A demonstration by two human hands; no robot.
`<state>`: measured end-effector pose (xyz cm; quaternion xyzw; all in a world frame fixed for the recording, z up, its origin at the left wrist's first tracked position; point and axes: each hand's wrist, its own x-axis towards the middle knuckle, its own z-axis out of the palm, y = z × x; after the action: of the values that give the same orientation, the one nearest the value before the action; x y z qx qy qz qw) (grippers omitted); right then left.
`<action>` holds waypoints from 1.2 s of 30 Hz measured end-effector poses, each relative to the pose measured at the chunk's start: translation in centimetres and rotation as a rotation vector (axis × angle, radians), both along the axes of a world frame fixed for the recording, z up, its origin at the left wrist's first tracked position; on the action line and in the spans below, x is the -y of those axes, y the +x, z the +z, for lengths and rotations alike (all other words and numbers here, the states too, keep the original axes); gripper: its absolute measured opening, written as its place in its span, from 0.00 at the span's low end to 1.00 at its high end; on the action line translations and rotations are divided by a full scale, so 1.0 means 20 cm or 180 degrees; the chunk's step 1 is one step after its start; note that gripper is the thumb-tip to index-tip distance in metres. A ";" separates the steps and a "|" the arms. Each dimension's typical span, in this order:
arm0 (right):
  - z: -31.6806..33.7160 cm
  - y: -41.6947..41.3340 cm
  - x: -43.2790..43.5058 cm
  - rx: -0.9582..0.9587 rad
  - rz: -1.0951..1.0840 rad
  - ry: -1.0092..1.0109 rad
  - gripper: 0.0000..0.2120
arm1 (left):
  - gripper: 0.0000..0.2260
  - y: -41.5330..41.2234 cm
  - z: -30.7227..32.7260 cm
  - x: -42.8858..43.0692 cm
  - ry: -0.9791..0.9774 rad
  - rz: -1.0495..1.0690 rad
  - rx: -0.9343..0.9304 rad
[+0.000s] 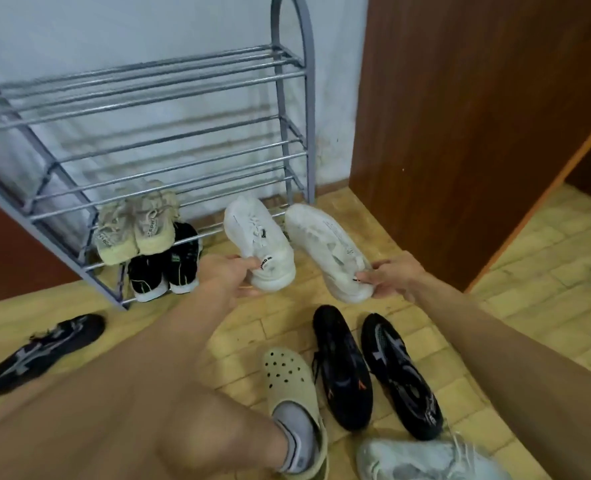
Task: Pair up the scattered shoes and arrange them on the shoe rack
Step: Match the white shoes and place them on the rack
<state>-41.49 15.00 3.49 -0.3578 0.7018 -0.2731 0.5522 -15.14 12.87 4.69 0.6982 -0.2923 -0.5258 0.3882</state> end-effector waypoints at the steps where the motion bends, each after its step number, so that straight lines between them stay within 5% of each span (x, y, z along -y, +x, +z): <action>1: -0.01 0.05 0.06 0.0057 -0.0079 -0.0072 0.26 | 0.07 0.02 -0.01 0.05 -0.0022 0.0053 0.0013; 11: -0.20 0.40 0.76 0.0032 -0.0237 -0.0617 0.17 | 0.22 0.13 -0.14 0.63 -0.0316 0.0317 -0.0132; 19: -0.39 0.51 1.15 -0.0091 -0.0515 -0.0866 0.07 | 0.21 0.18 -0.29 1.02 -0.0346 0.0384 0.0082; 23: -0.48 0.54 1.22 0.0021 -0.0693 -0.0897 0.18 | 0.19 0.20 -0.35 1.12 -0.0386 0.0340 0.0151; 28: -0.51 0.55 1.22 0.0072 -0.0916 -0.1030 0.20 | 0.20 0.19 -0.38 1.12 -0.0383 0.0451 0.0135; 36: -0.53 0.53 1.20 -0.0242 -0.0684 -0.1187 0.04 | 0.18 0.17 -0.39 1.08 -0.0402 0.0338 0.0294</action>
<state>-30.93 -9.03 -7.20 -0.3869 0.6936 -0.4418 0.4173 -11.69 -8.81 -3.11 0.7103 -0.3050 -0.4523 0.4449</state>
